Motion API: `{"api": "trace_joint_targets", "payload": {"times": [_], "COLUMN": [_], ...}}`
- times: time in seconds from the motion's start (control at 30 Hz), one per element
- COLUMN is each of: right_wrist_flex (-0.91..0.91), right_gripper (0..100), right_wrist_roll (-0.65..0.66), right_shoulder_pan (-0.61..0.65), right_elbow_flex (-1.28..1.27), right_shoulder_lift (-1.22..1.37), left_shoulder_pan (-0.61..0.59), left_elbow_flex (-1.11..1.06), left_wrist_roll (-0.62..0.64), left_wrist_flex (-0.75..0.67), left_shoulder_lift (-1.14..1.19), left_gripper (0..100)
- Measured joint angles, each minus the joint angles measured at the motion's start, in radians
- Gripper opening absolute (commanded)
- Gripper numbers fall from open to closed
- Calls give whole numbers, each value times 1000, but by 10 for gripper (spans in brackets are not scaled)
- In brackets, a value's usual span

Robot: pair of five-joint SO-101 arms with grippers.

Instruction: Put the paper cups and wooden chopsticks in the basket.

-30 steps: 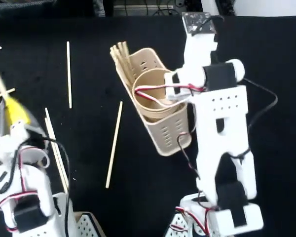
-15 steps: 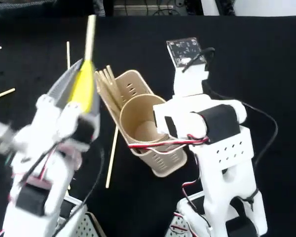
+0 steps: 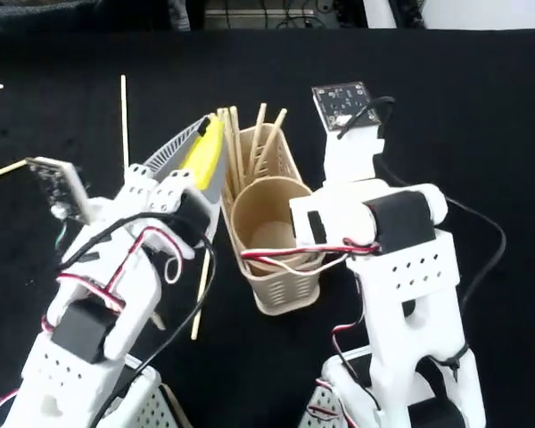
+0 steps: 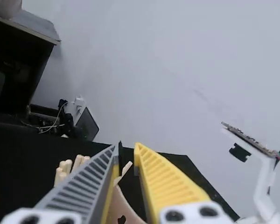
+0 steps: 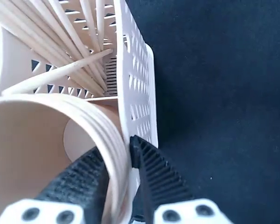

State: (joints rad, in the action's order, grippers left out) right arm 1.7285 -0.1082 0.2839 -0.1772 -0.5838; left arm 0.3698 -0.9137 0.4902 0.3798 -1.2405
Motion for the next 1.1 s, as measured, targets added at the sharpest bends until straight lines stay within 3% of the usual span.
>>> {"api": "trace_joint_targets", "payload": {"times": [0.23, 0.4, 0.53, 0.67, 0.83, 1.1], "right_wrist_flex": [0, 0, -5, -21, -21, -37], "right_gripper": [11, 11, 11, 11, 11, 11], "right_wrist_roll": [80, 144, 199, 236, 247, 247], "right_shoulder_pan": [-101, -180, -230, -261, -265, -265], "right_elbow_flex": [0, -23, -38, -32, -31, -63], "right_shoulder_lift": [0, 14, 72, 118, 127, 127], "left_shoulder_pan": [-126, -370, -483, -575, -594, -594], "left_elbow_flex": [31, 196, 256, 273, 359, 773], "left_wrist_roll": [5, -8, -152, -249, -334, -347], "left_wrist_flex": [83, 353, 548, 589, 597, 684], "left_shoulder_lift": [3, 18, 132, 356, 703, 1353], "left_gripper": [155, 160, 161, 187, 250, 263]}}
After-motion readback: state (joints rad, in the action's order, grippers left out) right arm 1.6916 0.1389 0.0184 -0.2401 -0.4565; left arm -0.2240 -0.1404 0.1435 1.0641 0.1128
